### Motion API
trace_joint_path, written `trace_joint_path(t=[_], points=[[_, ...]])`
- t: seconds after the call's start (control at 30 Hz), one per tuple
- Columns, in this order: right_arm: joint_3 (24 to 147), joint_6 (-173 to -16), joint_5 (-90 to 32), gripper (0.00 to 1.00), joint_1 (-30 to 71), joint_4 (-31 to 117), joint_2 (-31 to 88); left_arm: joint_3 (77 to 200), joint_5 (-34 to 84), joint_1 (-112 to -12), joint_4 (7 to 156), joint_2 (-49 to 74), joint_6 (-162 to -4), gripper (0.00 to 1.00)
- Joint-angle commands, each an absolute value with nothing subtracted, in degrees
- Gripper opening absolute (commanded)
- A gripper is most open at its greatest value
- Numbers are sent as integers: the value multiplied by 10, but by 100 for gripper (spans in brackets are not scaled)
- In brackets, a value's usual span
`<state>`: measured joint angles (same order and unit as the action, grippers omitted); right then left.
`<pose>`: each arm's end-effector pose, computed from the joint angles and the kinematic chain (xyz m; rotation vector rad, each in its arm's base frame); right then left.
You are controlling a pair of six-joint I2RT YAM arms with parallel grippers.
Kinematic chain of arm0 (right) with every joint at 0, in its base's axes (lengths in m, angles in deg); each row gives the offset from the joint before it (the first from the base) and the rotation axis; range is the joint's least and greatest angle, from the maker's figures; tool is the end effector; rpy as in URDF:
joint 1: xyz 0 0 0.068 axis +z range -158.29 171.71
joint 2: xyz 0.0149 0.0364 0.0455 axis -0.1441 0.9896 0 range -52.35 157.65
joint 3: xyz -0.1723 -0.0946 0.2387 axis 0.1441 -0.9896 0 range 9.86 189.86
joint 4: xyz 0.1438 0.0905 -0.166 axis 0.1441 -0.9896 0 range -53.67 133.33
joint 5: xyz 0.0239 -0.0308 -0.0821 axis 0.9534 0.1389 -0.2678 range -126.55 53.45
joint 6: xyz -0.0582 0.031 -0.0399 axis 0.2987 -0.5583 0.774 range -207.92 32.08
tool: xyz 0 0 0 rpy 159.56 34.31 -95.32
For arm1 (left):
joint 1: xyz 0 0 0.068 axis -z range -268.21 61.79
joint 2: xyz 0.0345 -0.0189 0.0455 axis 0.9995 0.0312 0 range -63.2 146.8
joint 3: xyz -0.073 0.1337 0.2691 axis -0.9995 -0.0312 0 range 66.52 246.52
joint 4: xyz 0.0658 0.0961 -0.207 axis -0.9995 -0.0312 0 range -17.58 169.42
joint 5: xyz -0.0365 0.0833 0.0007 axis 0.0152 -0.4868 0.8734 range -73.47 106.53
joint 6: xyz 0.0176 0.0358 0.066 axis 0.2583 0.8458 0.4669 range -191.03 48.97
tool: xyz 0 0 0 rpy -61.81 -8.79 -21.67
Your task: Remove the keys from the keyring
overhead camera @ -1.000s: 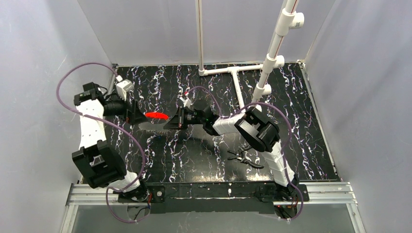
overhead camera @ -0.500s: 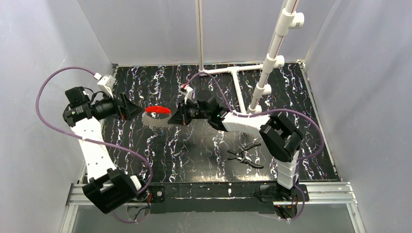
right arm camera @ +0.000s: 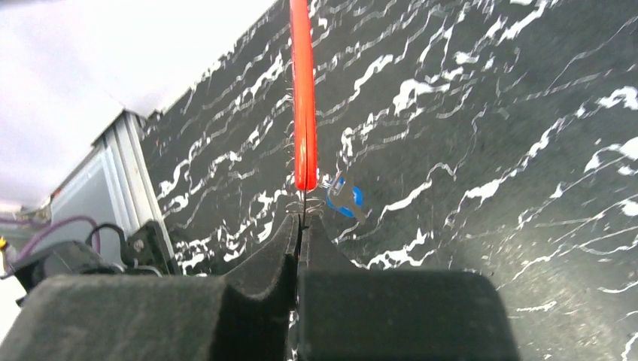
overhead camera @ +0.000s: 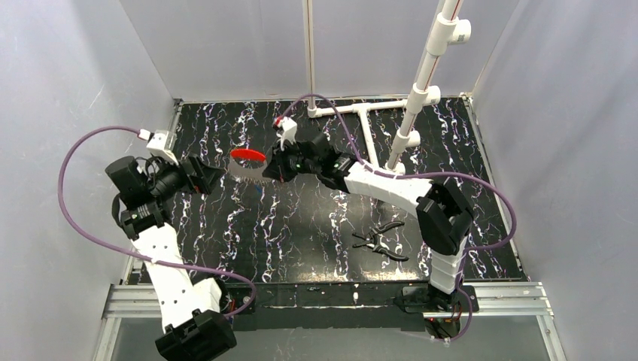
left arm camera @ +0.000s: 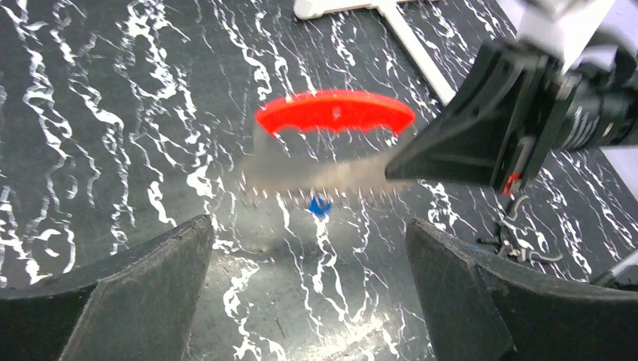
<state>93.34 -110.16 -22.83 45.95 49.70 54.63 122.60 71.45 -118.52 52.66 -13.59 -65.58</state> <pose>0.2589 0.3861 0.3289 -0.7282 1.8896 1.1123 0.1485 0.0246 0.3887 0.2333 1.7810 -0.4742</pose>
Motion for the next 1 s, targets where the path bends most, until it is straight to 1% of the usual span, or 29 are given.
trace_joint_path(t=[0.0, 0.07, 0.17, 0.27, 0.33, 0.4, 0.5, 0.67, 0.87, 0.97], points=[[1025, -1084, -286, 1, 474, 445, 534, 1160, 761, -1189, 564, -165, -703, 98], [1052, -1087, -301, 1, 479, 421, 540, 1119, 763, -1189, 606, -192, -742, 98], [1095, -1090, -325, 1, 487, 385, 552, 1046, 803, -1189, 684, -245, -767, 98], [1148, -1083, -350, 1, 504, 354, 572, 992, 822, -1189, 737, -247, -785, 98], [1186, -1073, -382, 1, 521, 331, 584, 947, 826, -1189, 818, -253, -774, 97], [1219, -1064, -416, 1, 538, 313, 595, 936, 812, -1186, 841, -246, -741, 96], [1257, -1038, -488, 1, 565, 291, 604, 916, 792, -1180, 895, -235, -740, 95], [1284, -1043, -563, 1, 586, 276, 615, 871, 732, -1168, 1036, -231, -780, 93], [1313, -1056, -598, 1, 603, 258, 631, 828, 635, -1095, 1123, -227, -749, 82], [1322, -1058, -617, 1, 609, 252, 636, 820, 620, -1068, 1162, -211, -742, 76]])
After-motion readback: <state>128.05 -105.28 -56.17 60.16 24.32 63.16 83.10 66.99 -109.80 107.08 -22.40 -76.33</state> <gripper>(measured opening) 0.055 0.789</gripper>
